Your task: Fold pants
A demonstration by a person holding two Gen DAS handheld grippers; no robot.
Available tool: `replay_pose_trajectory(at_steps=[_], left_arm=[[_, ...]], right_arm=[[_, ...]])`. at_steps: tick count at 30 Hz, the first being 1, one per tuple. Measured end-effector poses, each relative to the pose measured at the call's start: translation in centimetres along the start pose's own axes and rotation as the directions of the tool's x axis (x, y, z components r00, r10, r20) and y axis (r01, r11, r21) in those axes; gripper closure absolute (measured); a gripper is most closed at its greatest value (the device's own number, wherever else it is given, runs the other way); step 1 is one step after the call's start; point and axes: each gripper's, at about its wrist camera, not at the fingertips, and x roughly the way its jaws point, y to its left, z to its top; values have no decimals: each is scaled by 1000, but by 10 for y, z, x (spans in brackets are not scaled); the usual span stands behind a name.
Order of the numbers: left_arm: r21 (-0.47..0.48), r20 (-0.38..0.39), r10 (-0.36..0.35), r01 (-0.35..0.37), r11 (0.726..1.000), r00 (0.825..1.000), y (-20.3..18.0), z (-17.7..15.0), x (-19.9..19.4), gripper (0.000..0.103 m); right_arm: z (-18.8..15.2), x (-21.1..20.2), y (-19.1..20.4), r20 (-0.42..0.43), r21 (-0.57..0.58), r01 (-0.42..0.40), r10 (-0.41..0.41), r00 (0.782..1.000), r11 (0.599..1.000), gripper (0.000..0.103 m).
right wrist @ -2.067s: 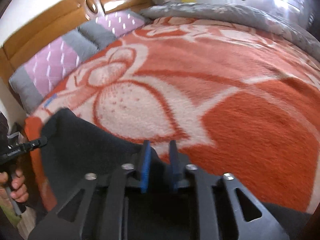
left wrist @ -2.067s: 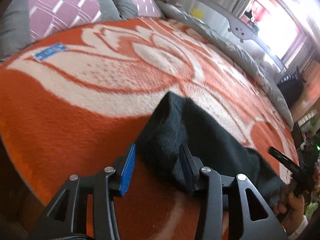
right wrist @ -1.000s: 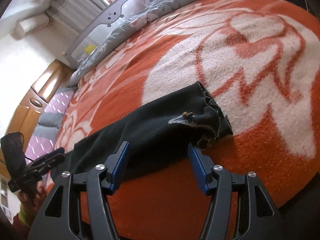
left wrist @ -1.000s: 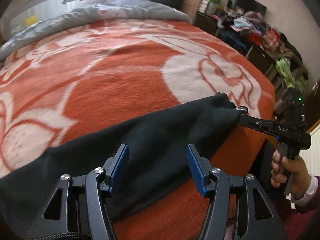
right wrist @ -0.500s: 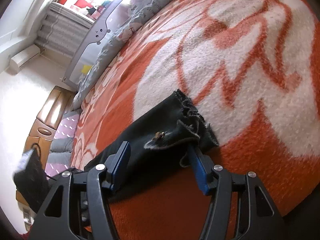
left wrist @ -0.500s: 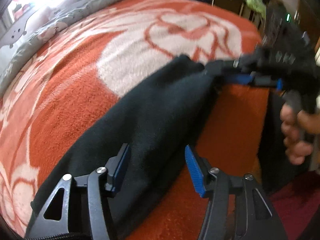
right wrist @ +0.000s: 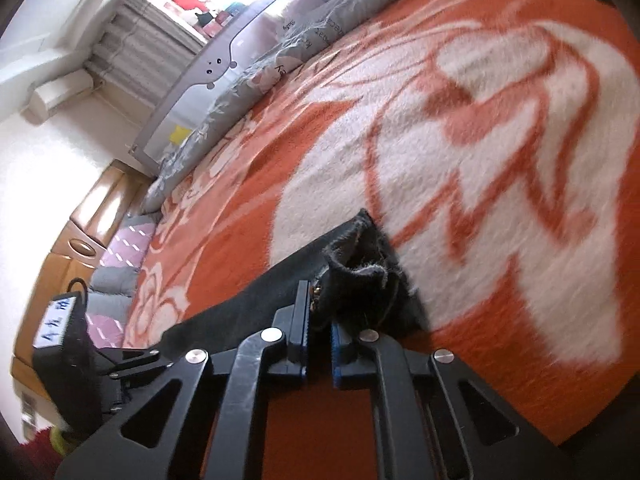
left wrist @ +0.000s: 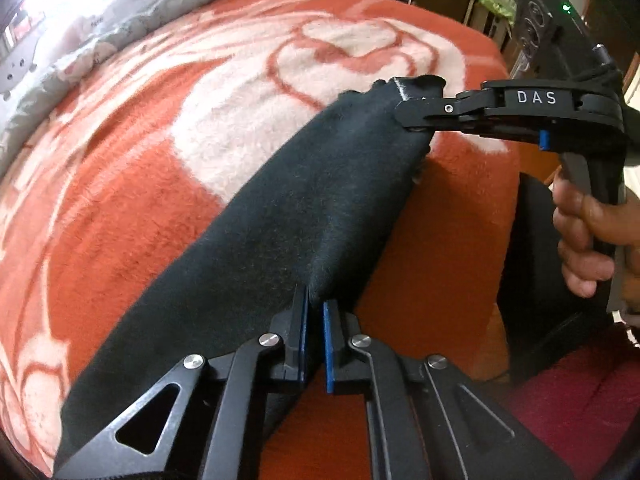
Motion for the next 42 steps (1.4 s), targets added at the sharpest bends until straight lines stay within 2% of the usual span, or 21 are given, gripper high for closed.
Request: replay_pose_trajectory(at_steps=[3, 5, 6, 7, 9, 10, 15, 21, 25, 30, 32, 35, 37, 40, 42], left_arm=[[-60, -35, -27, 25, 998, 999, 11, 0, 6, 85], [-99, -23, -52, 49, 994, 998, 18, 3, -1, 81], [-103, -6, -67, 66, 992, 998, 20, 6, -7, 77], [-103, 10, -76, 76, 992, 997, 23, 9, -13, 70], [-106, 38, -80, 84, 991, 996, 30, 16, -24, 59], [-114, 48, -82, 87, 990, 995, 35, 23, -28, 57], [-145, 53, -93, 100, 984, 994, 53, 58, -20, 57], [-135, -17, -154, 150, 979, 988, 52, 95, 23, 56], [-111, -79, -215, 205, 972, 974, 42, 118, 58, 56], [-96, -151, -247, 235, 967, 957, 35, 140, 97, 56], [-93, -157, -263, 251, 963, 952, 34, 146, 107, 56], [-113, -154, -301, 286, 951, 941, 38, 152, 113, 64], [-138, -139, -356, 338, 931, 924, 41, 153, 113, 85], [-136, -105, -349, 334, 933, 931, 40, 151, 105, 92], [-144, -67, -352, 340, 929, 934, 41, 147, 93, 93]], right_arm=[[-2, 11, -11, -62, 26, 37, -35, 997, 999, 91], [-3, 10, -15, -62, 39, 48, -46, 997, 998, 87], [-4, 6, -17, -46, 45, 48, -46, 998, 998, 79], [-5, 2, -19, -35, 47, 50, -48, 998, 998, 64], [-7, -5, -22, -8, 54, 45, -45, 999, 997, 45], [-9, -8, -23, 0, 57, 38, -38, 999, 998, 45], [-21, -6, -27, -19, 85, -6, 8, 1000, 996, 45], [-28, 10, -27, -55, 104, -47, 53, 997, 993, 45], [-27, 18, -33, -48, 126, -83, 89, 995, 989, 45], [-27, 23, -36, -28, 105, -114, 117, 993, 988, 46], [-27, 24, -39, -26, 96, -117, 120, 992, 988, 50], [-27, 27, -47, -21, 103, -119, 122, 992, 988, 67], [-27, 28, -49, -18, 105, -123, 126, 992, 987, 77], [-27, 26, -46, -16, 93, -140, 142, 990, 986, 88], [-26, 21, -40, -2, 82, -164, 165, 986, 983, 89]])
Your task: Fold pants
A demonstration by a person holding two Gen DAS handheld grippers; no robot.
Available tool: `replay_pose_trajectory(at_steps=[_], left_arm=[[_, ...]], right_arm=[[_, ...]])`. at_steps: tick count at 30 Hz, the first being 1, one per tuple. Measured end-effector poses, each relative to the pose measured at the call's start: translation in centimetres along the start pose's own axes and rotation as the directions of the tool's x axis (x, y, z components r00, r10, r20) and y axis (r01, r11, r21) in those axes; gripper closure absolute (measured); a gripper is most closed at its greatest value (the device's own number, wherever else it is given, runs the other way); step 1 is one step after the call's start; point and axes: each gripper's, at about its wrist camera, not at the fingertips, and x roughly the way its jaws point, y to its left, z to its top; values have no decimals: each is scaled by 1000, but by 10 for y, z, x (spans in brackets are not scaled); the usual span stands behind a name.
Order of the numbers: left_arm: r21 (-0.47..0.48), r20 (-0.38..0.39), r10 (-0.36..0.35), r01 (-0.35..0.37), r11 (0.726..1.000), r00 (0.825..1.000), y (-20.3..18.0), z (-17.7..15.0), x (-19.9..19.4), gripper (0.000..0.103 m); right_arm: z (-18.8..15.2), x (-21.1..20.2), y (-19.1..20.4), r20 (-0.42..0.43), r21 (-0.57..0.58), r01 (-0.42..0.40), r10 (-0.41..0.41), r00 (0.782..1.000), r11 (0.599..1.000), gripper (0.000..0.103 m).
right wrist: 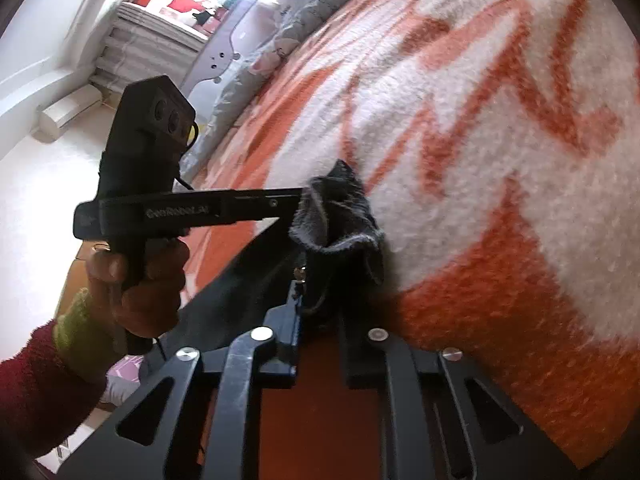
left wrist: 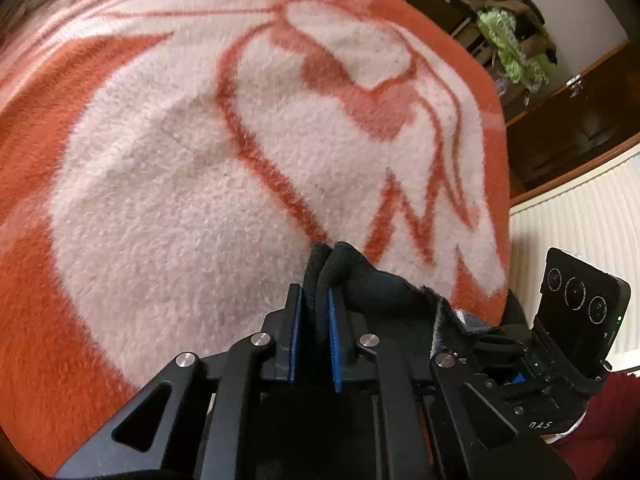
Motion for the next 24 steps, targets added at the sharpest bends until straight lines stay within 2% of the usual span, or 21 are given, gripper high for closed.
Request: replay_pose_trajectory(at_steps=[3, 6, 10, 13, 17, 20, 24], left_arm=[[-16, 66, -24, 25, 1000, 998, 0, -7, -26, 93], [-32, 148, -34, 40, 999, 988, -2, -18, -62, 93], [-54, 252, -15, 29, 998, 968, 1, -40, -115, 93], [-82, 325, 15, 12, 997, 946, 7, -65, -155, 93], [-115, 387, 49, -4, 993, 921, 12, -98, -190, 94], [-131, 422, 94, -43, 990, 902, 18, -129, -212, 94], [-199, 439, 129, -43, 979, 889, 38, -168, -224, 94]], right_arm=[[3, -9, 17, 23, -43, -48, 49, 999, 998, 89], [6, -15, 42, 28, -98, -128, 132, 991, 987, 89], [7, -16, 82, 5, -173, -220, 224, 975, 960, 89], [5, -7, 116, -41, -225, -281, 279, 959, 933, 89], [-3, 12, 154, -111, -279, -332, 313, 943, 901, 89], [-16, 31, 180, -182, -314, -366, 323, 929, 876, 89], [-32, 59, 198, -269, -349, -385, 303, 914, 854, 89]])
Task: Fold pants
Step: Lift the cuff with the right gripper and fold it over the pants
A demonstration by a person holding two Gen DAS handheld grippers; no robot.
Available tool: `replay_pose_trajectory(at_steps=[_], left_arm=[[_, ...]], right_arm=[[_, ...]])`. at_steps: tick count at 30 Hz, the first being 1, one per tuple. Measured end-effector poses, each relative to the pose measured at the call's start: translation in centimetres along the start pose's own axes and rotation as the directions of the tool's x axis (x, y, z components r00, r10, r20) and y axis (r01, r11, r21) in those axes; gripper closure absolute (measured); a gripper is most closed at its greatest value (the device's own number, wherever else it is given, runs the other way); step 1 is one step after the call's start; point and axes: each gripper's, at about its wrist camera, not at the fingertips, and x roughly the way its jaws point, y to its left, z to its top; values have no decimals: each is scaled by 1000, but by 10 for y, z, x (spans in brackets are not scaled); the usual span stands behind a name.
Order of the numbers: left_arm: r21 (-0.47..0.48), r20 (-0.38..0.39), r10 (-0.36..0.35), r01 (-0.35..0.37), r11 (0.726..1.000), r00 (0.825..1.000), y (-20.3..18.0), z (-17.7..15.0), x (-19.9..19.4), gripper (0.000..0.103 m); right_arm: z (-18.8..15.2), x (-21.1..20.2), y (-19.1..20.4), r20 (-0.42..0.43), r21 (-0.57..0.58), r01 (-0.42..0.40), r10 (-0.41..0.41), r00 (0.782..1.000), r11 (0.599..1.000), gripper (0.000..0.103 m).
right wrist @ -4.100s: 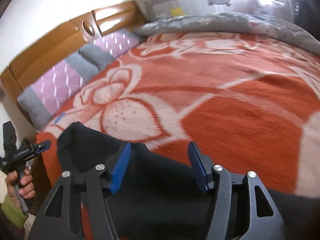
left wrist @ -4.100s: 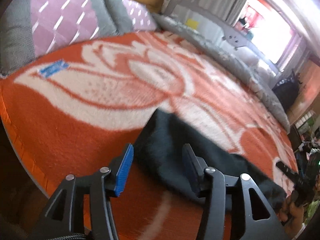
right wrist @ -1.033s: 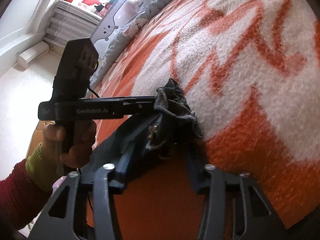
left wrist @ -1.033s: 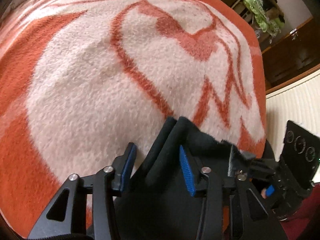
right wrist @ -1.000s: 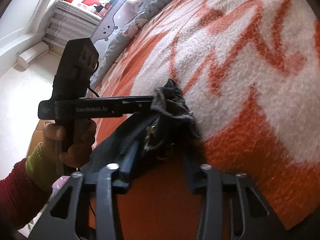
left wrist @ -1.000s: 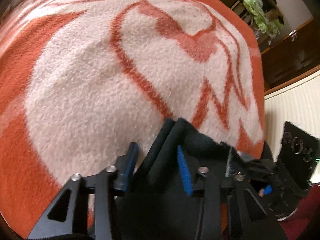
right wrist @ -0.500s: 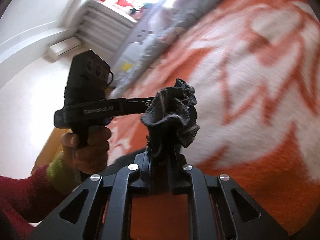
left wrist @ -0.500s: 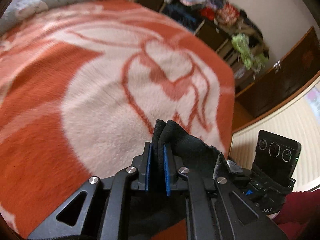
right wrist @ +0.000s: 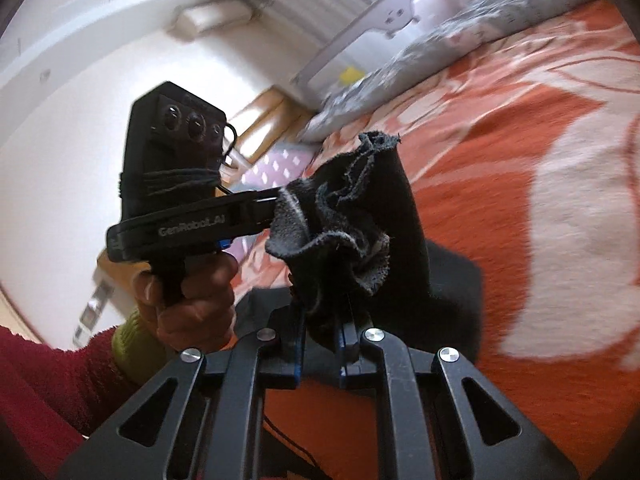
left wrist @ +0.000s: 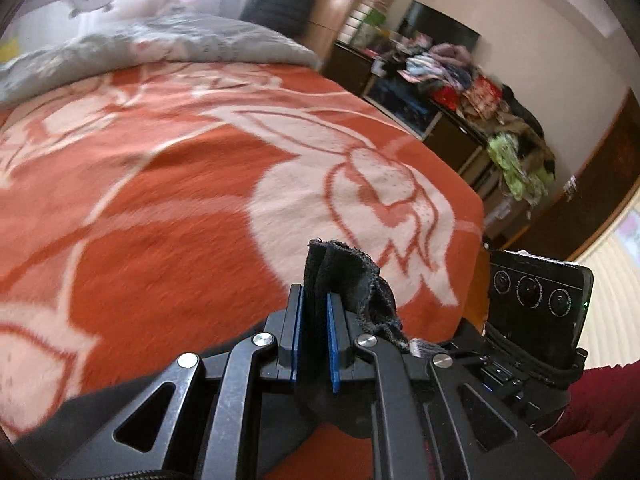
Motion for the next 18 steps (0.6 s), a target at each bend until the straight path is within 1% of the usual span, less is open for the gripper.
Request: replay_pose_trajectory(at_steps=[3, 6, 9, 11, 15, 18], left_arm=[[-74, 11, 16, -16, 997, 1000, 27, -20, -13, 94], [-136, 19, 35, -32, 990, 999, 48, -39, -14, 94], [-190, 22, 42, -37, 981, 999, 65, -55, -13, 96], [-233, 19, 48, -42, 972, 999, 78, -66, -10, 99], [-311, -8, 63, -62, 948, 998, 103, -89, 1, 99], [-357, -21, 77, -80, 931, 997, 115, -104, 6, 98]], right_arm=[[-5, 25, 5, -60, -14, 1, -1, 998, 1000, 89], [-12, 49, 7, -111, -19, 10, -12, 994, 1000, 89], [-20, 59, 6, -152, -21, 18, -21, 988, 1000, 89], [-24, 71, 4, -184, -23, 34, -38, 982, 999, 89], [-33, 89, 1, -249, -38, 92, -99, 963, 995, 88], [-39, 100, 0, -285, -52, 117, -127, 950, 992, 86]])
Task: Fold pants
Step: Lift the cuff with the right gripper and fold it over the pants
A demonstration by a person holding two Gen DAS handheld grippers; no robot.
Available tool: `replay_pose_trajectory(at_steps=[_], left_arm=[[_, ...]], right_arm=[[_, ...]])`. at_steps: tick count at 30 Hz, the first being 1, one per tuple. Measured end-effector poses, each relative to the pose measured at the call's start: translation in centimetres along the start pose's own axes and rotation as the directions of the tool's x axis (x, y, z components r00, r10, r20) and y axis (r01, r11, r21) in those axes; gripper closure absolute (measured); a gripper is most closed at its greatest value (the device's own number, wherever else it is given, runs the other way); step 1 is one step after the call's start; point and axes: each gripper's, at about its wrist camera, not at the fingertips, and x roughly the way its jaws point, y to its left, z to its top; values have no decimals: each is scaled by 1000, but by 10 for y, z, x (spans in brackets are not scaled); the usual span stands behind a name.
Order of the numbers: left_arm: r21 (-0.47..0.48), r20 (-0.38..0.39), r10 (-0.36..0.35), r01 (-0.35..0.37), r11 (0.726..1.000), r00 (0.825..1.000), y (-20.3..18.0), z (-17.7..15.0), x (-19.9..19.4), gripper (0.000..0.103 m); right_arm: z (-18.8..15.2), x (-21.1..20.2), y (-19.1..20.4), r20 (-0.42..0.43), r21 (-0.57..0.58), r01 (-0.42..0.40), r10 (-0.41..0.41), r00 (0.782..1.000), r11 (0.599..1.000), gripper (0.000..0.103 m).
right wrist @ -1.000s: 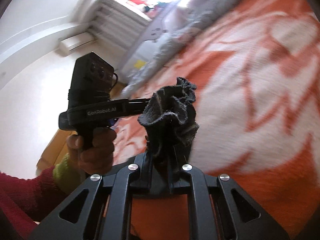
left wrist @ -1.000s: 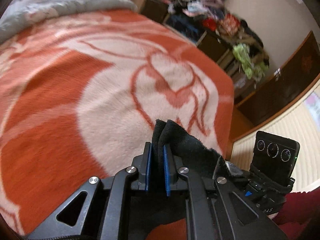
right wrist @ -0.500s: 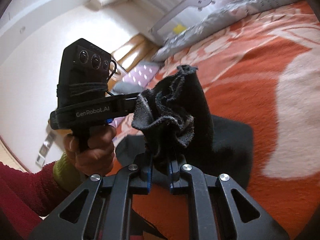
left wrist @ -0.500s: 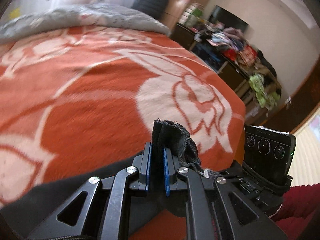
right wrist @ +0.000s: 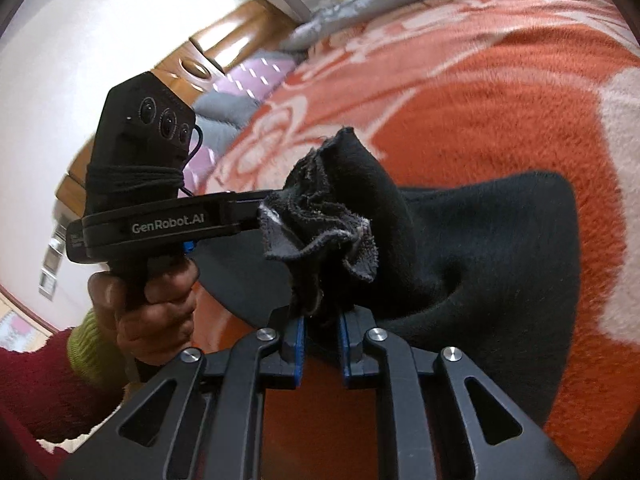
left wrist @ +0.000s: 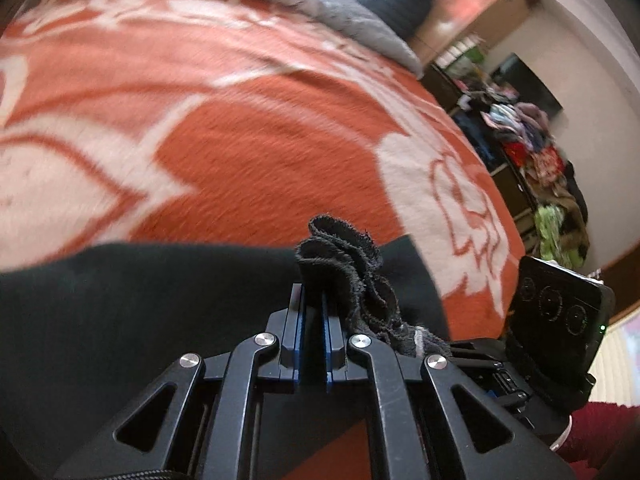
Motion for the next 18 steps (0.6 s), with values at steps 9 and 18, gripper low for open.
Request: replay_pose_trajectory(at_steps=[9, 18], left_arm=[[-169, 36, 53, -47, 985, 998, 39, -32, -15, 91], [-279, 127, 167, -126, 952, 978, 57, -59, -61, 62]], right_arm=[[0, 18, 11, -43, -37, 22, -24, 999, 999, 66], [5, 23, 32, -65, -74, -31, 26, 998, 997, 60]])
